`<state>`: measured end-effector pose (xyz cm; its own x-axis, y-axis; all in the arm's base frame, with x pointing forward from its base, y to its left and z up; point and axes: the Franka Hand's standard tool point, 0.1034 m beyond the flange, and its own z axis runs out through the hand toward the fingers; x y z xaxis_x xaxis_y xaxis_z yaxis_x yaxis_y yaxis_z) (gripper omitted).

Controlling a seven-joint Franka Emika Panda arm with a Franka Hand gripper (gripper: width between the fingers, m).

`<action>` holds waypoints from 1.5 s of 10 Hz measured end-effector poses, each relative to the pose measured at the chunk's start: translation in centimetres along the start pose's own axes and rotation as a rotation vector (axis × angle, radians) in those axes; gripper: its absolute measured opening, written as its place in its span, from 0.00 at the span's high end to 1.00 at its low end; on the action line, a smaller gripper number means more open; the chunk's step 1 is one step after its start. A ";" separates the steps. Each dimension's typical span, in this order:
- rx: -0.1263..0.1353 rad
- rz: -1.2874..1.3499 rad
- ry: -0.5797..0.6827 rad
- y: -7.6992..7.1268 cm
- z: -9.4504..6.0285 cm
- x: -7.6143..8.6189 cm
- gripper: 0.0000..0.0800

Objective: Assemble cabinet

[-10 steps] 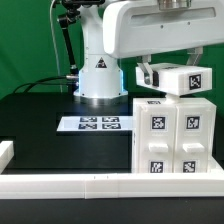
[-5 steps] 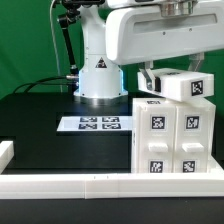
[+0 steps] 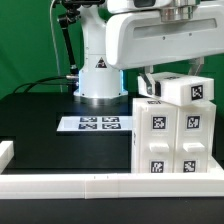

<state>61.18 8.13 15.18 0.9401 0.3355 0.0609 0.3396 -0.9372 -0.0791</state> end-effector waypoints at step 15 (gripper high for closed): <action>0.002 0.381 0.007 -0.1 0.0 0.1 0.32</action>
Offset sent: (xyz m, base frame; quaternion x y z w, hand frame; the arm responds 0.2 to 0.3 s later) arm 0.0000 0.0000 0.0000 0.0000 0.0000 0.0000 1.0000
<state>61.22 8.21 15.14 0.9987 -0.0377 0.0340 -0.0342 -0.9944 -0.0995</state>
